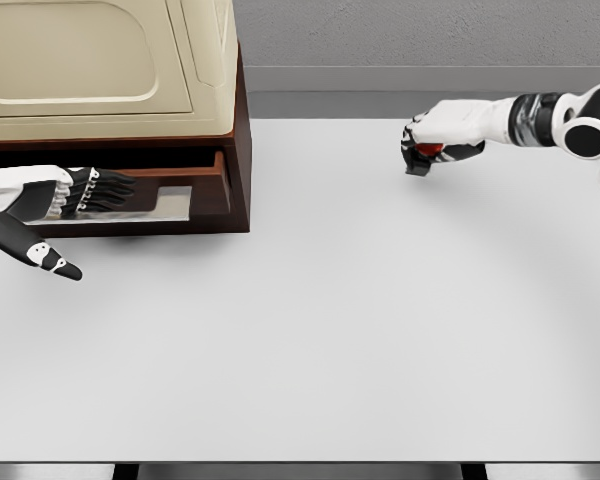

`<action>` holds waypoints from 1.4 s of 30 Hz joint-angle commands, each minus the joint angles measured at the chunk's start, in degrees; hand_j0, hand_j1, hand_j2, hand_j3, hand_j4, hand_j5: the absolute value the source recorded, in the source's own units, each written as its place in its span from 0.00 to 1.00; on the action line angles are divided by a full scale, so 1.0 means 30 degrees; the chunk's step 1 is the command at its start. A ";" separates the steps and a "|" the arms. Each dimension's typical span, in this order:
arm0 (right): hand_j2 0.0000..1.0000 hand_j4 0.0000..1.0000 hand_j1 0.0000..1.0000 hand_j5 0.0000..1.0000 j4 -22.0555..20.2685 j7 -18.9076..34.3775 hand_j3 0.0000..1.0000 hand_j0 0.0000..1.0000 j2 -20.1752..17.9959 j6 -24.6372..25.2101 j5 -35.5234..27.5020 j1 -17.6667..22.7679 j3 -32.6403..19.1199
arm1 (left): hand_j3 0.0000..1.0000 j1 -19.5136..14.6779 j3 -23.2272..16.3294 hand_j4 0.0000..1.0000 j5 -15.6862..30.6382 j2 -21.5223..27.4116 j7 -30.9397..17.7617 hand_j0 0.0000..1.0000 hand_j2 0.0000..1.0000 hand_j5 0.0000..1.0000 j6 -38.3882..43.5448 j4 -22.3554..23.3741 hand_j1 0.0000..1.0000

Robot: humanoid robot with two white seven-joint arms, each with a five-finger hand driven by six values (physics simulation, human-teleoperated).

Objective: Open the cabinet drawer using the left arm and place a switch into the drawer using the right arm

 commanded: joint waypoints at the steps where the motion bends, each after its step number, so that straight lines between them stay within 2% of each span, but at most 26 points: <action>1: 0.45 0.45 0.45 0.45 -0.1483 -0.0013 0.45 0.45 -0.0320 0.0035 -0.0208 0.0029 0.0287 | 1.00 0.0035 -0.0731 1.00 -0.2282 -0.0036 0.0041 1.00 1.00 1.00 0.0009 0.0158 1.00; 6: 0.44 0.44 0.44 0.44 -0.4266 -0.0013 0.44 0.44 -0.1550 0.0035 -0.1145 0.0088 0.0844 | 1.00 0.0093 -0.0760 1.00 -0.2018 -0.0007 0.0041 1.00 1.00 1.00 -0.0020 0.0158 1.00; 15: 0.44 0.44 0.44 0.44 -0.7138 -0.0013 0.44 0.44 -0.1697 0.0035 -0.1554 0.0000 0.1518 | 1.00 0.0181 -0.0731 1.00 -0.1989 -0.0036 0.0041 1.00 1.00 1.00 -0.0020 0.0158 1.00; 20: 0.44 0.44 0.44 0.44 -0.7958 -0.0013 0.44 0.44 -0.1961 0.0035 -0.2669 -0.0117 0.1547 | 1.00 0.0357 -0.0760 1.00 -0.1989 -0.0036 0.0041 1.00 1.00 1.00 -0.0020 0.0158 1.00; 30: 0.44 0.44 0.44 0.44 -0.8573 -0.0013 0.44 0.44 -0.1844 0.0035 -0.4046 -0.0674 0.1986 | 1.00 0.0621 -0.0819 1.00 -0.2311 -0.0183 0.0041 1.00 1.00 1.00 -0.0050 0.0158 1.00; 36: 0.44 0.44 0.44 0.44 -0.9863 -0.0013 0.44 0.44 -0.2342 0.0035 -0.4954 -0.0820 0.2250 | 1.00 0.1177 -0.0848 1.00 -0.2282 -0.0212 0.0041 1.00 1.00 1.00 -0.0050 0.0158 1.00; 42: 0.44 0.44 0.44 0.44 -0.9951 -0.0013 0.44 0.44 -0.2049 0.0035 -0.5774 -0.1113 0.2748 | 1.00 0.1411 -0.0819 1.00 -0.2282 -0.0271 0.0041 1.00 1.00 1.00 -0.0020 0.0158 1.00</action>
